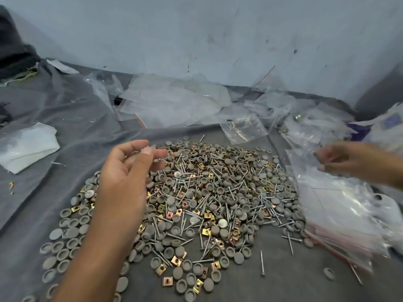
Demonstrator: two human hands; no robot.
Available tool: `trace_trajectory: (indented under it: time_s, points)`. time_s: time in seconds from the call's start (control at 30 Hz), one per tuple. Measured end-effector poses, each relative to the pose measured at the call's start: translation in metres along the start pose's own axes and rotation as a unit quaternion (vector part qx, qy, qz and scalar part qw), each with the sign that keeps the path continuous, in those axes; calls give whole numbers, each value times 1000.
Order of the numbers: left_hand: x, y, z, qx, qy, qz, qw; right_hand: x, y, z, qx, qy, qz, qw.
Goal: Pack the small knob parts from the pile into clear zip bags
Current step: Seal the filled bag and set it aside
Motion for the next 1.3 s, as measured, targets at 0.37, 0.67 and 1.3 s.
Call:
trace_trajectory:
  time_s: [0.37, 0.67, 1.3]
  points:
    - [7, -5, -2, -6, 17, -16, 1000, 60, -110, 11, -12, -76, 28, 997]
    - [15, -15, 3, -23, 44, -55, 997, 20, -109, -3, 39, 117, 0, 992]
    - [28, -30, 2, 60, 137, -160, 976, 86, -86, -243, -159, 596, 17, 787]
Point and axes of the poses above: each hand's wrist, its own y-axis towards the middle knuckle, its own x-axis out of the palm, z = x × y, the point moved 1 cm from there along y, towards the middle knuckle, and after that the axes turned 6 degrees about -y, right-handed, at the moved point
